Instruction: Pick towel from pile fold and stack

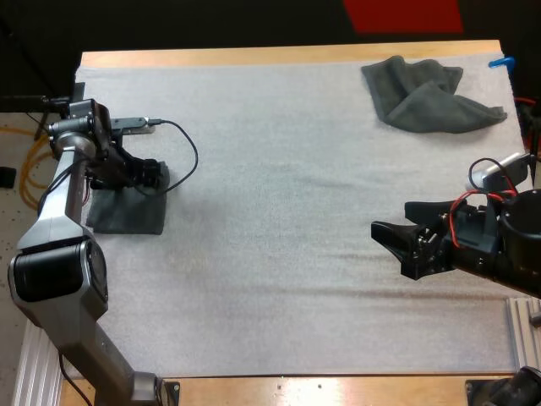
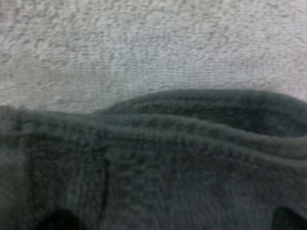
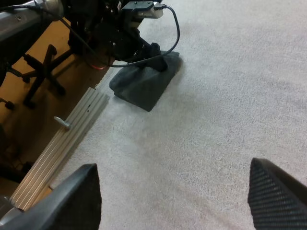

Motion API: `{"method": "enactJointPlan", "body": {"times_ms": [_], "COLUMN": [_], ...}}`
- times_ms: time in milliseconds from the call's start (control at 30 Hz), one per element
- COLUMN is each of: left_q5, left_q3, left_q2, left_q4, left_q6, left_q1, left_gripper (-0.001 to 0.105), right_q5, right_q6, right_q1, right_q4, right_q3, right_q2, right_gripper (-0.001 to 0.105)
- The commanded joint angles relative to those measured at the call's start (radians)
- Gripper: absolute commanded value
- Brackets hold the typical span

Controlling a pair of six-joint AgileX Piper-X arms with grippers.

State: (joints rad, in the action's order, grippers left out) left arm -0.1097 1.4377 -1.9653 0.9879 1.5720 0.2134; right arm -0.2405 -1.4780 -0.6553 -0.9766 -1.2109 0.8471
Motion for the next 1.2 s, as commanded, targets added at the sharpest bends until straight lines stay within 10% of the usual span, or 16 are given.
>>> {"method": "enactJointPlan", "body": {"times_ms": [0,633,1167], "left_q5": [-0.011,-0.178,-0.178], "left_q3": [0.017,0.06,0.06], "left_q2": [0.026,0.537,0.637], "left_q4": [0.039,0.063,0.099], "left_q6": [-0.02,-0.036,-0.036], "left_q1": [-0.005,-0.093,-0.187], "left_gripper": [0.078,0.078,0.078], "right_q5": [-0.011,0.041,-0.012], "right_q6": [0.0,-0.037,-0.26], "right_q1": [0.001,0.026,0.581], "right_q4": [0.009,0.04,0.15], "right_q3": [-0.005,-0.005,-0.005], "right_q2": [-0.001,0.113,0.27], "right_gripper": [0.063,0.063,0.063]}}
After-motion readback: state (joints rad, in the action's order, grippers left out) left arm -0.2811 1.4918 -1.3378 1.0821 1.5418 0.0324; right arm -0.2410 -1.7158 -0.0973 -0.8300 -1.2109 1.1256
